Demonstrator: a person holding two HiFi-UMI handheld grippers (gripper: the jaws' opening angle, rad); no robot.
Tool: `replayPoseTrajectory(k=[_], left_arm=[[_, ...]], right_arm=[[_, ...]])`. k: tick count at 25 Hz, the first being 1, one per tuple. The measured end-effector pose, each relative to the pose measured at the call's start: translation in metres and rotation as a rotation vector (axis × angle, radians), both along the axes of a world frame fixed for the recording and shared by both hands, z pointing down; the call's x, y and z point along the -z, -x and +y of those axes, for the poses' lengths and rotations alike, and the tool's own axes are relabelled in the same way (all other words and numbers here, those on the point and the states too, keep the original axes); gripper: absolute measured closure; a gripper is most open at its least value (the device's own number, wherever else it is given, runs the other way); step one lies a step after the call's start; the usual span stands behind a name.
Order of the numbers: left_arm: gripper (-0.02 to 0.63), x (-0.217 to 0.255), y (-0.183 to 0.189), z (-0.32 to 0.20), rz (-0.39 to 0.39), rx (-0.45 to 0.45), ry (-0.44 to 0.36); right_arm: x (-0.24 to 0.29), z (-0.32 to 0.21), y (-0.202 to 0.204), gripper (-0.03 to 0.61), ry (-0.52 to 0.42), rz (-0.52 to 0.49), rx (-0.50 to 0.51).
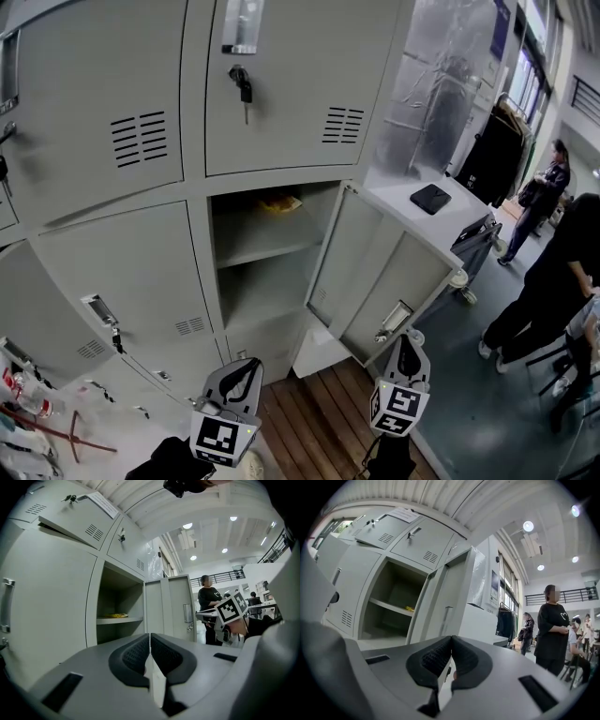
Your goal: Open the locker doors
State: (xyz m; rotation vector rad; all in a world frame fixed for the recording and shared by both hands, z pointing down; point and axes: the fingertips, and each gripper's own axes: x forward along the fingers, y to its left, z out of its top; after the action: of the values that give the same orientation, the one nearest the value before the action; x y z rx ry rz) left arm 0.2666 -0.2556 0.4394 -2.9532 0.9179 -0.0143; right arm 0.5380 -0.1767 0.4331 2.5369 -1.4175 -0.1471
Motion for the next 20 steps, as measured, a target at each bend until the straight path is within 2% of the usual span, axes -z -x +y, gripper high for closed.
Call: replayPoseTrajectory(k=[9,15,20], left_arm=[[0.588,0.007,0.014,0.001,0.011,0.036,-0.009],[0.588,0.02,0.04,0.01,0.016,0.083,-0.036],[0.588,0.028,0.075,0.023,-0.031,0.137,-0.027]], right_arm=[[0.008,0.004,0.014,0.563,-0.015,0.001,0.032],[0.014,0.006,0.058,0.563,-0.043,-0.021,0.123],[0.012,0.003,0.113,0.563,-0.045,-0.029,0.231]])
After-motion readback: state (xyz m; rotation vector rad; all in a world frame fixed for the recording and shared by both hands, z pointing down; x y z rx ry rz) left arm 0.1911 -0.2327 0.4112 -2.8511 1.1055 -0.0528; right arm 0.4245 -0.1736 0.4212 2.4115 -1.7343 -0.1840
